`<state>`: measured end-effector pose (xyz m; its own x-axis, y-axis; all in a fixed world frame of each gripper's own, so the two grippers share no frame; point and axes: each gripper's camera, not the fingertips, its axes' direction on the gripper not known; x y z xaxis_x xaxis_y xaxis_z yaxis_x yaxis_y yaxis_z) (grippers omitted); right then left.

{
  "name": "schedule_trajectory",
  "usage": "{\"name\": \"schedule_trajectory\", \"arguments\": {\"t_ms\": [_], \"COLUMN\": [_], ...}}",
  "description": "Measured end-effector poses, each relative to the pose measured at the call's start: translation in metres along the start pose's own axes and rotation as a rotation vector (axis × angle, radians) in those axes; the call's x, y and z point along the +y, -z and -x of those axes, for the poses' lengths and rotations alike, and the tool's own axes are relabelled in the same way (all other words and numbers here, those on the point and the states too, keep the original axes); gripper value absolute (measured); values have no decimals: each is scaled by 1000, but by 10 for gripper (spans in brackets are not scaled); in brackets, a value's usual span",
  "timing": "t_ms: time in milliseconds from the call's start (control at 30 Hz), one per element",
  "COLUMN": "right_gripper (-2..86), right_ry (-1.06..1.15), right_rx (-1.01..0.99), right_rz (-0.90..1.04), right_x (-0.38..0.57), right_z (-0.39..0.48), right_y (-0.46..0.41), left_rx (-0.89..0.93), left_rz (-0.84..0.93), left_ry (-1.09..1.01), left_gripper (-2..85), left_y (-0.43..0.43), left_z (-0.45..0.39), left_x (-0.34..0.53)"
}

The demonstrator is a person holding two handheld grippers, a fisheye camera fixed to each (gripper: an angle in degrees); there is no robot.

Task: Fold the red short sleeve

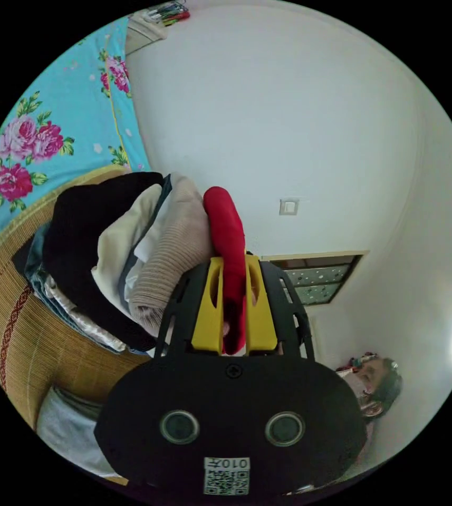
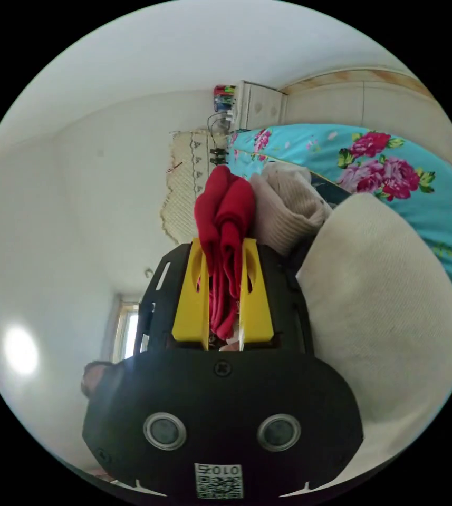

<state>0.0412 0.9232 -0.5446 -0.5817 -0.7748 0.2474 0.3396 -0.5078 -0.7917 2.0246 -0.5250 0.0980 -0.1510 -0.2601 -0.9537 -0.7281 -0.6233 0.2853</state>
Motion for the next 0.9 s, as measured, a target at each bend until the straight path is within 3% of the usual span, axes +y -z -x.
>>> {"name": "schedule_trajectory", "arguments": {"t_ms": [133, 200, 367, 500, 567, 633, 700, 733, 800, 900], "right_gripper": [103, 107, 89, 36, 30, 26, 24, 23, 21, 19], "right_ry": [130, 69, 46, 119, 219, 291, 252, 168, 9, -7], "right_rx": [209, 289, 208, 65, 5, 55, 131, 167, 212, 214], "right_rz": [76, 92, -10, -297, -233, -105, -54, 24, 210, 216], "right_x": [37, 48, 130, 231, 247, 249, 243, 233, 224, 240], "right_z": [107, 113, 147, 200, 235, 265, 254, 226, 165, 154], "right_y": [-9, -22, 3, 63, 38, -23, -68, -101, -150, -165], "left_rx": [-122, -140, -103, -189, -92, -153, -212, -172, -286, -240], "left_rz": [69, 81, -28, -77, -25, -9, 52, 110, 182, 161], "left_ry": [-60, -50, -75, -243, -458, -495, -425, -362, -248, -199], "left_gripper": [68, 65, 37, 9, 3, 1, -1, -2, -3, -4], "left_y": [10, 13, 71, 85, 58, 26, -9, -28, -53, -52], "left_z": [-54, -56, -80, -144, -202, -223, -212, -190, -145, -118], "left_x": [-7, -5, 35, 65, 80, 83, 77, 74, 77, 99]}}
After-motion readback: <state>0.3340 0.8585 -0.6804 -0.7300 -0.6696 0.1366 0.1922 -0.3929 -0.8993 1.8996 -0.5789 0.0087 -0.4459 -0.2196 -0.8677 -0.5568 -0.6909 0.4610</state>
